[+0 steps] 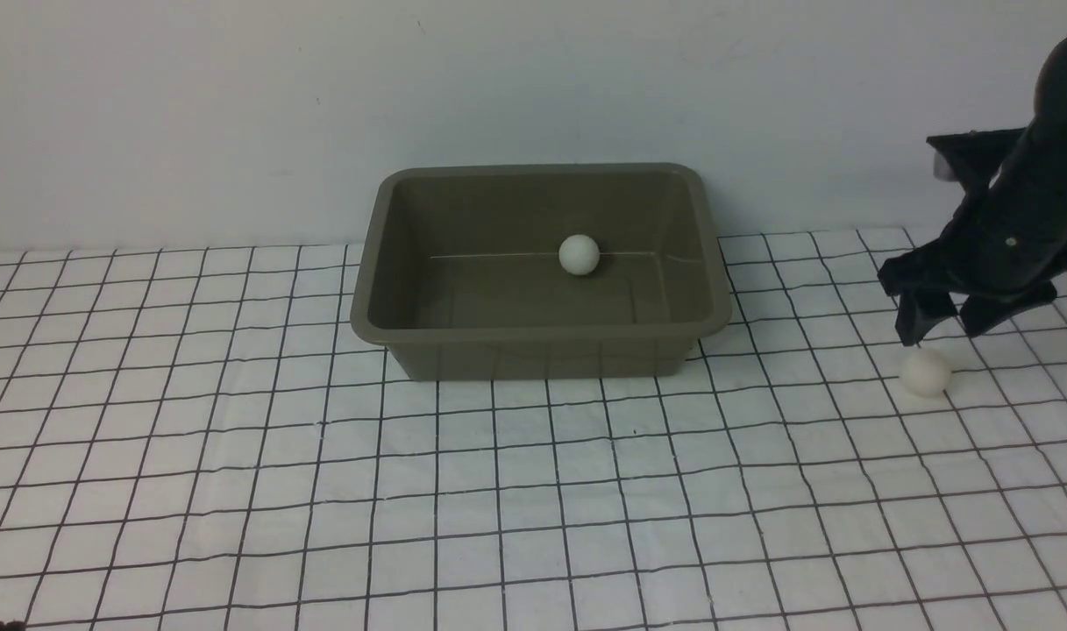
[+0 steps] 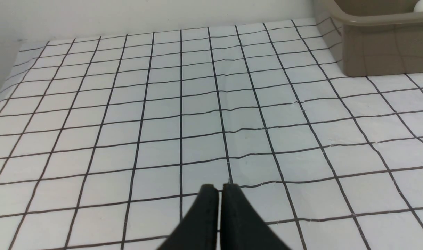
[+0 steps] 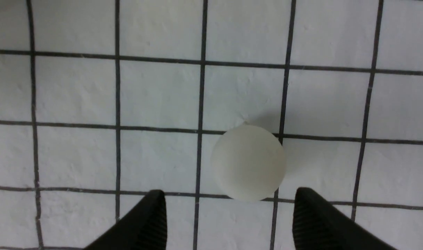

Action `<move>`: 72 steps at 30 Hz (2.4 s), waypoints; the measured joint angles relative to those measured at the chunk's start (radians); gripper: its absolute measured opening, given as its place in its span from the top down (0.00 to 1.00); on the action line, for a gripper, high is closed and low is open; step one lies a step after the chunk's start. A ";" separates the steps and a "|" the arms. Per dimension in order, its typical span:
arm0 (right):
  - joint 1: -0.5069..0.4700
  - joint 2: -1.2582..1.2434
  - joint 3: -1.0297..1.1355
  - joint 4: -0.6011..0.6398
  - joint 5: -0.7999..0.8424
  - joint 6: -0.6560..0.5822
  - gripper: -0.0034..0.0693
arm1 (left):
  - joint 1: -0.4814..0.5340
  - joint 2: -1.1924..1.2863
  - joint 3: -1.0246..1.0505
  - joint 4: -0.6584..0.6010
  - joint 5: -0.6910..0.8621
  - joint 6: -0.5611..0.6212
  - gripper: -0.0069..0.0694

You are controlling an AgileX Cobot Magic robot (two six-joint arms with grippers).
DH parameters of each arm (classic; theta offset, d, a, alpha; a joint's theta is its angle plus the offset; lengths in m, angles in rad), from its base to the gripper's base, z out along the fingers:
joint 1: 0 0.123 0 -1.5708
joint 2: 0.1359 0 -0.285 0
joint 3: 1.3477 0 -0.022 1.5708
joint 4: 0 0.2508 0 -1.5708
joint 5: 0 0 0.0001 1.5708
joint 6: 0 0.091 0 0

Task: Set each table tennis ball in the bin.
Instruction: Use the right arm to clamp the table tennis ball closest to it, then use the right arm to put the table tennis ball into the box

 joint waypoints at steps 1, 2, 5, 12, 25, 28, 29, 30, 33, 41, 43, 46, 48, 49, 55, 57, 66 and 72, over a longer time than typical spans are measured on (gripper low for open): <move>0.000 0.004 0.000 -0.001 -0.002 0.001 0.35 | 0.000 0.000 0.000 0.000 0.000 0.000 0.92; 0.000 0.008 0.000 -0.003 -0.003 0.001 0.35 | 0.000 0.000 0.000 0.000 0.000 0.000 0.92; 0.000 0.020 0.000 -0.003 -0.006 0.002 0.35 | 0.000 0.000 0.000 0.000 0.000 0.000 0.92; 0.000 0.056 0.000 -0.011 -0.022 0.002 0.35 | 0.000 0.000 0.000 0.000 0.000 0.000 0.92; 0.000 0.147 0.000 -0.055 -0.082 0.006 0.37 | 0.000 0.000 0.000 0.000 0.000 0.000 0.92; 0.000 0.153 0.000 -0.055 -0.083 0.006 0.46 | 0.000 0.000 0.000 0.000 0.000 0.000 0.92; 0.000 0.153 -0.001 -0.055 -0.083 0.006 0.46 | 0.000 0.000 0.000 0.000 0.000 0.000 0.92; 0.000 0.153 -0.013 -0.055 -0.074 0.006 0.46 | 0.000 0.000 0.000 0.000 0.000 0.000 0.92; 0.000 0.154 -0.056 -0.055 -0.047 0.006 0.46 | 0.000 0.000 0.000 0.000 0.000 0.000 0.92; 0.030 0.129 -0.308 0.038 0.040 -0.005 0.46 | 0.000 0.000 0.000 0.000 0.000 0.000 0.92; 0.067 0.117 -0.386 0.101 0.043 -0.026 0.46 | 0.000 0.000 0.000 0.000 0.000 0.000 0.92; 0.193 0.113 -0.474 0.161 0.004 -0.063 0.46 | 0.000 0.000 0.000 0.000 0.000 0.000 0.92; 0.257 0.116 -0.488 0.159 -0.044 -0.069 0.46 | 0.000 0.000 0.000 0.000 0.000 0.000 0.92; 0.310 0.124 -0.493 0.146 -0.074 -0.070 0.46 | 0.000 0.000 0.000 0.000 0.000 0.000 0.92; 0.436 0.207 -0.494 0.098 -0.125 -0.070 0.46 | 0.000 0.000 0.000 0.000 0.000 0.000 0.92; 0.452 0.248 -0.494 0.094 -0.128 -0.065 0.46 | 0.000 0.000 0.000 0.000 0.000 0.000 0.92; 0.441 0.328 -0.500 0.078 -0.132 -0.050 0.46 | 0.000 0.000 0.000 0.000 0.000 0.000 0.92; 0.440 0.339 -0.500 0.072 -0.136 -0.047 0.40 | 0.000 0.000 0.000 0.000 0.000 0.000 0.92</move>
